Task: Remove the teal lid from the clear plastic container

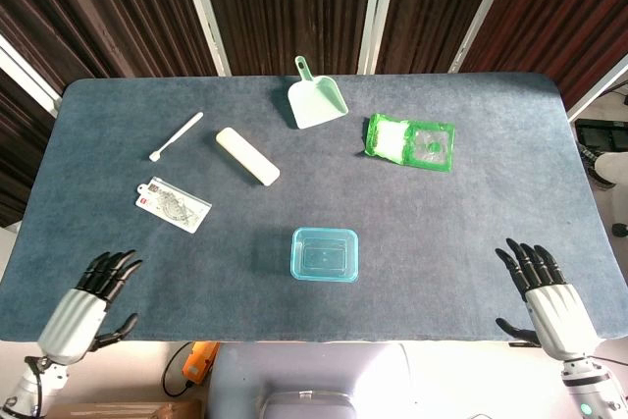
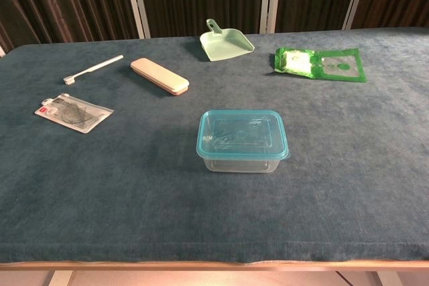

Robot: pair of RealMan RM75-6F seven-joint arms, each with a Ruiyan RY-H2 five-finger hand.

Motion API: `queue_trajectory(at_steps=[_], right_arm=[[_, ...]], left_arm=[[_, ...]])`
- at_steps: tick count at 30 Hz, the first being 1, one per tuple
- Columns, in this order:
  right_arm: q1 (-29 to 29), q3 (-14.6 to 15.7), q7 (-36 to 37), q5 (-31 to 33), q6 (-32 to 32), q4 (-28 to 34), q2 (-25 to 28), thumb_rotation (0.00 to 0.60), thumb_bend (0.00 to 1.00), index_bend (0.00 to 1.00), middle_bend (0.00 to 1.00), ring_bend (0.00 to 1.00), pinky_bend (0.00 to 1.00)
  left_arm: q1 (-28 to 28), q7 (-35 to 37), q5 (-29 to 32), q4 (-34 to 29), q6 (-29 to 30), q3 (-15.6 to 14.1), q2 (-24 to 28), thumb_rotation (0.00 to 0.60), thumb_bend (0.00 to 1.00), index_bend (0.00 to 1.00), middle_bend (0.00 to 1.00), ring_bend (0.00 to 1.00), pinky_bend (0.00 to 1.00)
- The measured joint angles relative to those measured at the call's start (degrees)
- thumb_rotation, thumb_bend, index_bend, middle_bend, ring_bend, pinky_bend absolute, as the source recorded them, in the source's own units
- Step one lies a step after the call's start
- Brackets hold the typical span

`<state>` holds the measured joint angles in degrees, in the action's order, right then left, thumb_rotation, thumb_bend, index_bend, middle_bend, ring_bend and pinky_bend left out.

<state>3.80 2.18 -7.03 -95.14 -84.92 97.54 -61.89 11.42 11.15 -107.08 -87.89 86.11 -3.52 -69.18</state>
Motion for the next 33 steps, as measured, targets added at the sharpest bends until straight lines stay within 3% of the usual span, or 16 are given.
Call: queue_trajectory(at_steps=[5, 16, 24, 33], right_arm=[[0.42, 0.18, 0.31, 0.61, 1.59, 0.59, 0.5, 0.6, 0.18, 0.0, 0.0, 0.0, 0.0], [1.34, -0.2, 4.23, 2.61, 3.6, 1.01, 2.51, 0.6, 0.18, 0.0, 0.0, 0.0, 0.0], [1.6, -0.01, 5.74, 2.99, 4.65, 1.24, 3.3, 0.6, 0.18, 0.0, 0.0, 0.0, 0.0], [1.66, 0.15, 6.5, 3.04, 4.89, 1.41, 3.9, 0.6, 0.18, 0.0, 0.0, 0.0, 0.0]], left_arm=[[6.4, 2.33, -3.39, -1.48, -4.07, 1.1, -4.13, 0.6, 0.32, 0.0, 0.0, 0.0, 0.0], [17.85, -0.58, 9.45, -3.91, -25.03, 6.12, -15.79, 0.6, 0.29, 0.0, 0.0, 0.0, 0.0], [21.7, -7.41, 15.71, -1.7, -27.88, 9.86, -23.33, 0.6, 0.29, 0.0, 0.0, 0.0, 0.0], [25.62, -14.72, 24.02, 0.73, -32.74, 12.68, -27.82, 0.6, 0.29, 0.0, 0.0, 0.0, 0.0]])
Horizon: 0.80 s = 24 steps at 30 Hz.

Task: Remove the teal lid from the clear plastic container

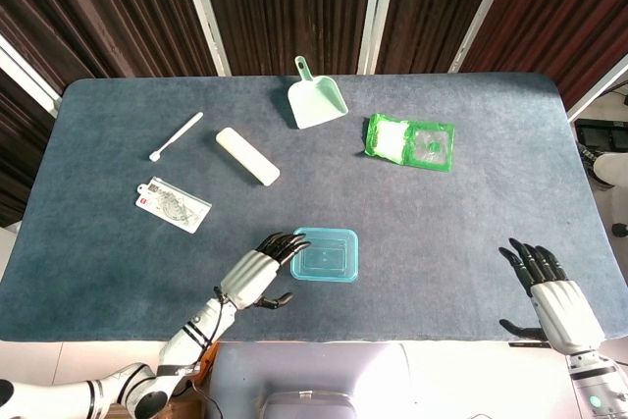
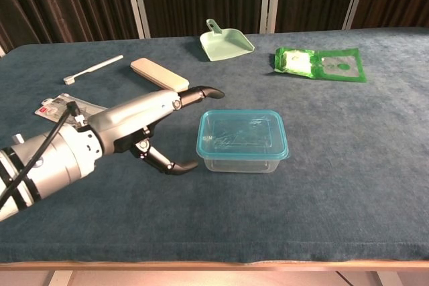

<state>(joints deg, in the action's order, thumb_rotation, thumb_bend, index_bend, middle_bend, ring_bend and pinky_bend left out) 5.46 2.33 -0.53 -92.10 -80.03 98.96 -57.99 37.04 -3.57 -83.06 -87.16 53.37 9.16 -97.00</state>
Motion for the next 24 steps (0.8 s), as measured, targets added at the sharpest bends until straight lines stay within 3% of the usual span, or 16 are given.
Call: queue_trajectory(at_steps=[9, 24], right_arm=[[0.12, 0.08, 0.58, 0.21, 0.48, 0.07, 0.45, 0.6, 0.18, 0.0, 0.0, 0.0, 0.0], [-0.02, 0.08, 2.06, -0.07, -0.02, -0.52, 0.67, 0.6, 0.18, 0.0, 0.0, 0.0, 0.0]], left_arm=[[3.05, -5.05, 6.5, 2.18, -2.37, 1.99, -2.89, 0.6, 0.29, 0.0, 0.0, 0.0, 0.0], [6.71, -7.56, 13.86, 5.72, -4.61, 3.65, -5.75, 0.6, 0.28, 0.0, 0.0, 0.0, 0.0]])
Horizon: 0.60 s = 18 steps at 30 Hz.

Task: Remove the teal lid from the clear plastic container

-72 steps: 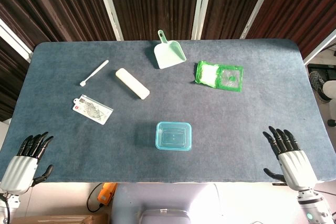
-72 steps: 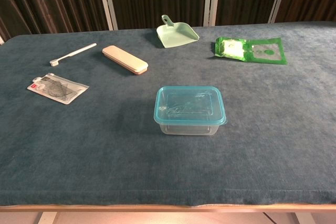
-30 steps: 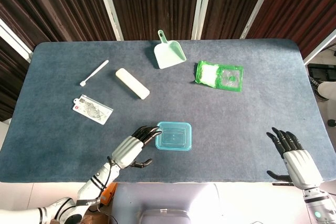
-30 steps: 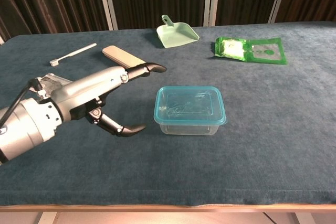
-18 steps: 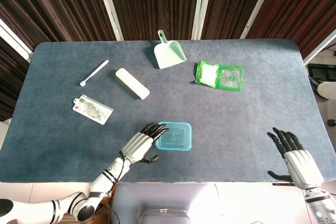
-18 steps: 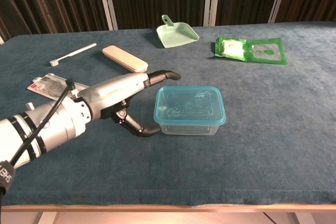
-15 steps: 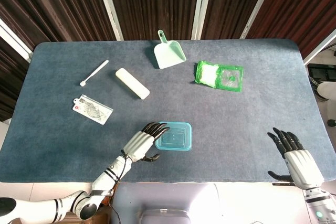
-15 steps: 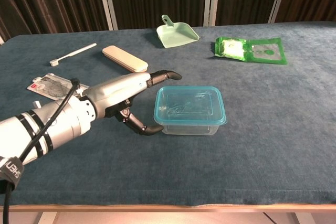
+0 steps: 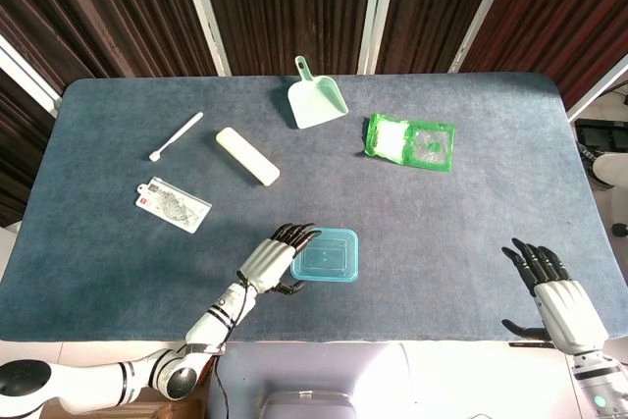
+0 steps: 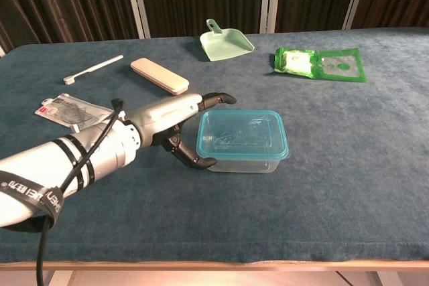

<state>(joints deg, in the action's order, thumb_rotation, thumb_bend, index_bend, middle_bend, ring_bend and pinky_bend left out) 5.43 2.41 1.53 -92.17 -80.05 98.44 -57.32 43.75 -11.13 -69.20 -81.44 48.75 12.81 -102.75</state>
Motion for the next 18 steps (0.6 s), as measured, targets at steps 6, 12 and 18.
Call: queue_trajectory(at_steps=[6, 12, 18], right_arm=[[0.05, 0.05, -0.14, 0.09, 0.29, 0.02, 0.02, 0.6, 0.18, 0.0, 0.0, 0.0, 0.0], [0.24, 0.2, -0.36, 0.1, 0.84, 0.3, 0.08, 0.6, 0.18, 0.0, 0.0, 0.0, 0.0], [0.24, 0.29, -0.44, 0.12, 0.97, 0.45, 0.27, 0.6, 0.18, 0.0, 0.0, 0.0, 0.0]], left_arm=[[1.18, -0.07, 1.59, 0.87, -0.72, 0.28, -0.22, 0.6, 0.28, 0.0, 0.0, 0.0, 0.0], [1.98, -0.03, 1.95, 2.03, -0.3, 0.38, -0.73, 0.6, 0.28, 0.0, 0.0, 0.0, 0.0], [2.47, -1.71, 1.8, 2.43, 0.74, -0.07, -0.8, 0.6, 0.29, 0.0, 0.0, 0.0, 0.0]])
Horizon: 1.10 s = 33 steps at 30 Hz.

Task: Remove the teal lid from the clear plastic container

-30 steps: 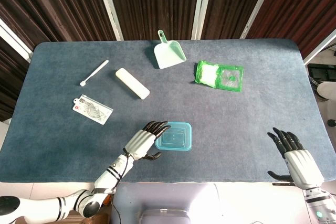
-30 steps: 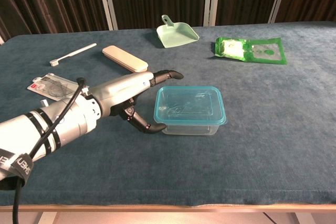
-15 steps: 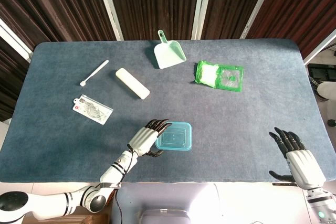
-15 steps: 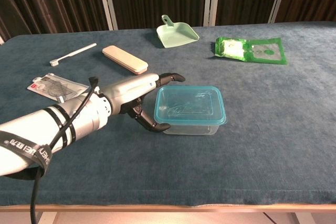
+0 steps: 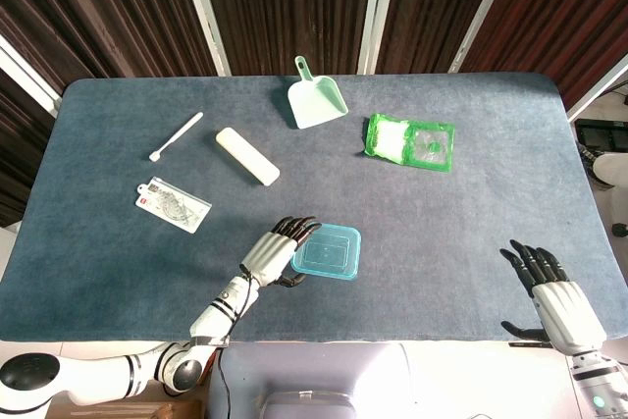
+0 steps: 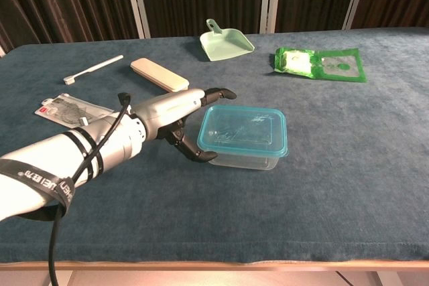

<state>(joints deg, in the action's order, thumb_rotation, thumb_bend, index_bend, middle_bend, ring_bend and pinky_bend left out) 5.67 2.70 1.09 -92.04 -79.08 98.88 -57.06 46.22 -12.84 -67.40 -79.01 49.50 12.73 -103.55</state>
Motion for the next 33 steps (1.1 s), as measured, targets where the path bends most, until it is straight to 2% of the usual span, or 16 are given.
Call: queue_trajectory(at_steps=[17, 33], right_arm=[[-0.12, 0.39, 1.53, -0.73, -0.26, 0.42, 0.99, 0.6, 0.18, 0.0, 0.0, 0.0, 0.0], [0.08, 0.95, 1.48, -1.08, 0.63, 0.93, 1.48, 0.6, 0.18, 0.0, 0.0, 0.0, 0.0]], left_arm=[[1.55, -5.49, 1.21, 1.84, 2.03, -1.26, -2.53, 0.6, 0.3, 0.0, 0.0, 0.0, 0.0], [3.27, -5.11, 0.95, 5.56, 1.68, -0.6, -5.18, 0.6, 0.34, 0.0, 0.0, 0.0, 0.0]])
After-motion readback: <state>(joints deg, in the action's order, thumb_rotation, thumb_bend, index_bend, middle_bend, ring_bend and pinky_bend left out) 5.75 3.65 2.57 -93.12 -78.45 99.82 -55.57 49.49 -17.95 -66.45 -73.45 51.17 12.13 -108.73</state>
